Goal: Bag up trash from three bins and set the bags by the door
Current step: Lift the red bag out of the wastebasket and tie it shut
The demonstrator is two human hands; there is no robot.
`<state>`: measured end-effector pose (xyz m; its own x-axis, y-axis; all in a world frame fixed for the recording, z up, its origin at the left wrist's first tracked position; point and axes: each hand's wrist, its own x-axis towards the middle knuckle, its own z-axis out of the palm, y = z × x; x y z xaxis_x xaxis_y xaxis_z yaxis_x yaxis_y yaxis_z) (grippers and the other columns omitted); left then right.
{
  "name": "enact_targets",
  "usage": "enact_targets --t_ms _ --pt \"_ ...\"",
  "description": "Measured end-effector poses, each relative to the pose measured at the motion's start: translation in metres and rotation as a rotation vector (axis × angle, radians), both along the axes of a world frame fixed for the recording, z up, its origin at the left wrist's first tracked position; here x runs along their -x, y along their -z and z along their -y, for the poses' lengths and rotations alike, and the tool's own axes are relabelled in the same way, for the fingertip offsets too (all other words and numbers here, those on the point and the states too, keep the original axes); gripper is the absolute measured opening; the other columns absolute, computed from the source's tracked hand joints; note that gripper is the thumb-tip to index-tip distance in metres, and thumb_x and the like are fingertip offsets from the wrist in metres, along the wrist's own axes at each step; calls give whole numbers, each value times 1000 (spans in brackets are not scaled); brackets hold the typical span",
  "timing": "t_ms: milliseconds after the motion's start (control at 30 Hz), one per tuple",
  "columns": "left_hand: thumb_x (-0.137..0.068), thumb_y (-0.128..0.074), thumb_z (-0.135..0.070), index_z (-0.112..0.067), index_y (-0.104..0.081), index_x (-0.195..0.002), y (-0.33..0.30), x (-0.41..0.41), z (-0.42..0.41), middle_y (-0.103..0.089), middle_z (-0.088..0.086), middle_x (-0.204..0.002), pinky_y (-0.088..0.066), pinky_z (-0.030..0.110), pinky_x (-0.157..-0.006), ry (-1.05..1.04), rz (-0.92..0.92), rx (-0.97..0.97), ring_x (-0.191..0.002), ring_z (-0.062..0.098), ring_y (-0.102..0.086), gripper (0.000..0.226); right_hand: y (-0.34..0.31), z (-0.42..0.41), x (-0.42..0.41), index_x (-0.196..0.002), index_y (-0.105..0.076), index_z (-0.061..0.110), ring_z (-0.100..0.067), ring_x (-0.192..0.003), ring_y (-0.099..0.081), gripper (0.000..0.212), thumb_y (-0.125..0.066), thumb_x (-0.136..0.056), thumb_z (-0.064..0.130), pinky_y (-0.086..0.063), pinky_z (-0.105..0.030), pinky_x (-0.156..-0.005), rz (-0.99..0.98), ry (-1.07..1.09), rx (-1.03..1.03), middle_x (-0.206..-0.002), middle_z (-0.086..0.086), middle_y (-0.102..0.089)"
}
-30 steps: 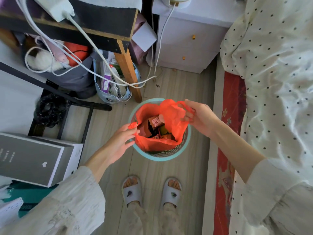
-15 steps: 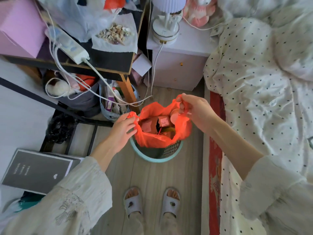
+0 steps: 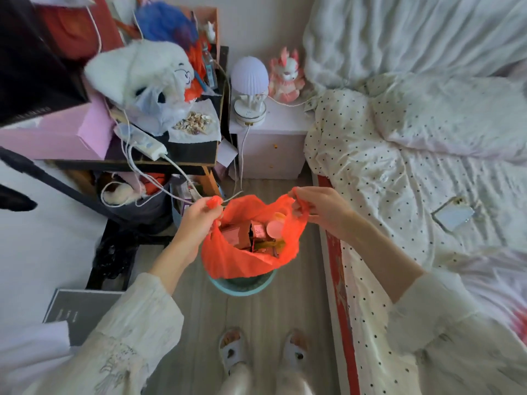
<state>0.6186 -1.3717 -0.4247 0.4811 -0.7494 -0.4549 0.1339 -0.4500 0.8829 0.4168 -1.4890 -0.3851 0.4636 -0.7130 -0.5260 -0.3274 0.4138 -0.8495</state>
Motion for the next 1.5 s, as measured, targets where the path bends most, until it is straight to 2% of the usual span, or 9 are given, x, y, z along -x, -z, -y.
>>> enact_targets --t_ms 333,467,667,800,967,1100,1267,1367,1500 --pt "-88 -52 -8 -5 -61 -108 -58 62 -81 -58 1 -74 -47 33 -79 12 78 31 -68 14 -54 23 -52 -101 71 -99 -63 2 -17 -67 -54 20 -52 -93 17 -48 -32 -76 36 -7 86 -72 -5 -59" --pt "-85 -54 -6 -11 -62 -105 -50 106 -116 -61 6 -85 -47 36 -82 7 103 56 -72 15 -56 22 -42 -143 109 -98 -63 3 -16 -71 -57 16 -54 -91 14 -50 -30 -76 20 -48 136 -79 -6 -62" --pt "-84 -53 -4 -16 -62 -89 -3 145 -170 -61 4 -74 -47 36 -78 25 83 -11 -69 17 -55 15 0 -190 134 -99 -63 4 -18 -73 -58 17 -53 -91 14 -49 -33 -78 -4 -8 108 -86 -9 -64" --pt "-84 -51 -3 -16 -61 -88 46 154 -202 -61 2 -73 -47 35 -79 75 59 -73 -74 19 -55 16 46 -220 139 -106 -62 -4 -15 -68 -57 22 -53 -90 7 -49 -20 -64 -9 45 88 -81 -9 -62" --pt "-86 -52 -6 -15 -61 -90 139 163 -228 -62 -1 -71 -43 11 -53 143 55 -56 -65 11 -55 14 143 -241 143 -101 -64 -5 -11 -54 -48 22 -55 -89 11 -43 -22 -55 -99 165 116 -66 -4 -54" --pt "-85 -55 -8 -24 -61 -83 222 171 -243 -65 1 -74 -45 23 -69 134 84 -24 -70 13 -59 17 233 -256 145 -86 -66 8 -3 -42 -42 11 -59 -88 17 -34 -10 -38 -154 201 182 -57 1 -49" --pt "-90 -50 -10 -23 -59 -81 309 172 -234 -62 -1 -70 -46 20 -63 105 183 32 -54 0 -59 18 323 -258 151 -78 -65 11 1 -42 -44 16 -57 -89 20 -33 -7 -43 -236 66 369 -55 6 -50" --pt "-90 -48 -10 -21 -59 -81 350 175 -228 -60 -1 -67 -46 21 -61 96 257 89 -45 -3 -55 18 364 -256 152 -82 -66 8 -3 -52 -43 18 -56 -89 21 -37 -17 -53 -215 18 463 -58 5 -50" --pt "-89 -52 -13 -14 -62 -97 388 172 -210 -60 1 -79 -44 13 -65 22 388 244 -59 -3 -56 13 412 -243 142 -84 -65 19 -8 -71 -51 7 -60 -86 23 -42 -26 -67 -120 93 662 -74 5 -51"
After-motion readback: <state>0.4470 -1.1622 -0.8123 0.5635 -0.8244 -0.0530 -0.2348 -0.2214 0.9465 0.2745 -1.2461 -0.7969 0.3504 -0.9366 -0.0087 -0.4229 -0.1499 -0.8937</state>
